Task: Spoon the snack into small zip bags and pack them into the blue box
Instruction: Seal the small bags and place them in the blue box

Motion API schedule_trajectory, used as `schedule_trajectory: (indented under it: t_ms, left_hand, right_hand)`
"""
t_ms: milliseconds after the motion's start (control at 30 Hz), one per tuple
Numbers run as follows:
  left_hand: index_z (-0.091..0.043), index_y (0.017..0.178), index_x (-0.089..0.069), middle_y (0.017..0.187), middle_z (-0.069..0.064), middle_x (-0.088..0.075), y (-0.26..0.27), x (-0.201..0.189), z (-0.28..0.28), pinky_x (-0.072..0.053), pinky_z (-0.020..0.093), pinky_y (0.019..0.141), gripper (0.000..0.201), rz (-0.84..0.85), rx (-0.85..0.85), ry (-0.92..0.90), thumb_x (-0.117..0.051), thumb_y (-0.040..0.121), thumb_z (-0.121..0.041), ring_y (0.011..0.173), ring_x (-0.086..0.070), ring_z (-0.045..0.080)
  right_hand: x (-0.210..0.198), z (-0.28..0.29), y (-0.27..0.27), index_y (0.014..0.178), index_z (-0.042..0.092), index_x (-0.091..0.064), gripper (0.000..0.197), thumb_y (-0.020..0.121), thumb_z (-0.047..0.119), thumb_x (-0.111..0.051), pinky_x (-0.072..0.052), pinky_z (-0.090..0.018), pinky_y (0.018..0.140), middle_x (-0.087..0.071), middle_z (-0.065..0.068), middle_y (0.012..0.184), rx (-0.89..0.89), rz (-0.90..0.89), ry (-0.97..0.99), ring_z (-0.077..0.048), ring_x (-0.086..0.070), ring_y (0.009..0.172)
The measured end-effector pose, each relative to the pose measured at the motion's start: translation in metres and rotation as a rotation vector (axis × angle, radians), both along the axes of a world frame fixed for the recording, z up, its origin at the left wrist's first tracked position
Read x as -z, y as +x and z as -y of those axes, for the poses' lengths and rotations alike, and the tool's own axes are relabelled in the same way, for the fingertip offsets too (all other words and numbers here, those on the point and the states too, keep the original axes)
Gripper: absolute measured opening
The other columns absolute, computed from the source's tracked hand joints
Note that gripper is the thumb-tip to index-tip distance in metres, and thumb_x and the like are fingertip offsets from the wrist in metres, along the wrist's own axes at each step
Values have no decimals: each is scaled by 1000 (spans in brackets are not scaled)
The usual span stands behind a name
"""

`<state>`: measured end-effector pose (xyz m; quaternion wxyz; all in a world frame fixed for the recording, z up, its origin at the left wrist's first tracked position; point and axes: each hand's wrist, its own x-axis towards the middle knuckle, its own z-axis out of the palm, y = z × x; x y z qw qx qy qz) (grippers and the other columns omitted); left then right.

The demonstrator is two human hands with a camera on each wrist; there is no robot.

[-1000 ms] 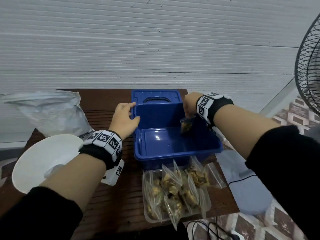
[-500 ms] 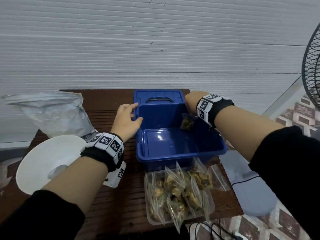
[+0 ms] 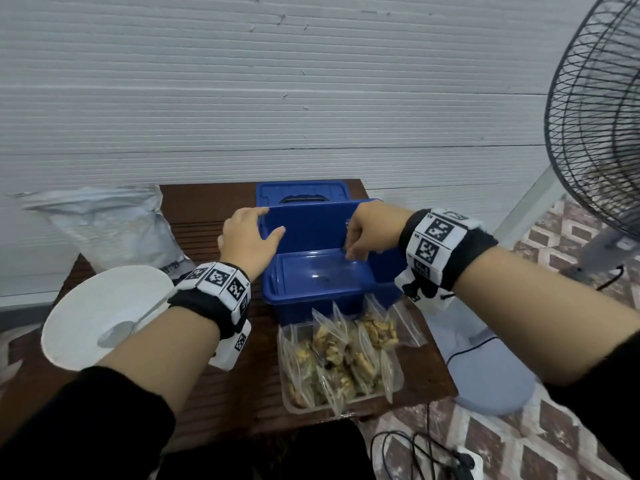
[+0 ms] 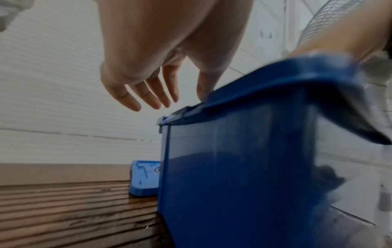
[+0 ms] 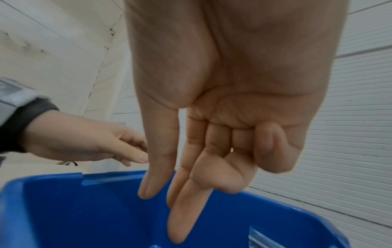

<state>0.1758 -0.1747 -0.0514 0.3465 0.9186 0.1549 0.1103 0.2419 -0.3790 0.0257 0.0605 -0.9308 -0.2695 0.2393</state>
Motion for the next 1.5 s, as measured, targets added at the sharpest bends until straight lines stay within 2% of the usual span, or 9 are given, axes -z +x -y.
schedule_trajectory:
  t_ms: [133,267,433,567,733,967,1067,1333,1500]
  left_hand:
    - [-28,106,-65,119,-9,-59,-22,-26,33,-25,38,102,23,41,157,40,-63,89,-44,122,-47,14]
    - [-35,81,-67,96,-20,-66,-44,-38,73,-18,34,100,17,-62,456,9,-67,83,-52,109,-52,4]
    - [-39,103,-65,108,-21,-67,-58,-30,114,-19,35,100,27,-180,674,125,-65,83,-56,115,-52,5]
    - [-34,119,-61,118,-13,-65,-65,-25,130,-19,31,89,37,-179,647,203,-61,87,-53,118,-51,13]
    - [-37,85,-61,95,-14,-68,-73,-23,132,-20,33,85,10,-127,562,131,-63,89,-45,103,-56,10]
    - [-37,74,-57,89,-15,-67,-77,-24,119,-37,43,99,18,-47,383,-119,-63,91,-37,98,-58,10]
    - [-37,74,-58,84,-17,-64,-76,-23,113,-44,45,97,18,34,302,-215,-65,90,-32,93,-60,12]
    - [-18,95,-63,88,-14,-59,-89,-33,104,-40,3,69,4,78,343,-272,-62,94,-22,81,-53,-2]
    - [-23,89,-62,84,-17,-58,-97,-35,97,-37,13,73,5,80,312,-217,-62,94,-24,80,-53,-1]
  right_hand:
    - [5,18,-27,83,6,-75,16,85,22,-69,-40,-14,53,-71,-1,79,42,43,34,4,-54,50]
    - [10,35,-50,88,8,-72,15,84,22,-69,-44,-27,70,-69,-4,90,99,92,55,-18,-61,83]
    - [17,54,-68,91,6,-75,14,83,11,-64,-52,-35,75,-72,-12,93,203,124,159,-25,-65,88]
    - [22,65,-79,91,5,-75,16,84,11,-62,-54,-40,80,-72,-14,91,272,144,194,-28,-66,87]
    - [30,75,-92,90,4,-74,20,88,18,-62,-51,-37,82,-71,-12,93,362,166,288,-25,-64,90]
    - [31,86,-113,70,3,-68,36,91,31,-59,-42,-28,63,-61,-7,67,569,77,588,-18,-56,68]
    - [33,87,-121,72,13,-68,16,86,23,-67,-47,-28,75,-65,1,70,614,-21,837,-14,-59,73]
    - [47,71,-129,81,15,-63,9,90,13,-62,-40,-21,71,-59,9,74,585,184,959,-6,-55,73]
    - [53,64,-137,81,16,-61,11,91,12,-60,-36,-5,63,-56,13,74,533,249,979,4,-51,71]
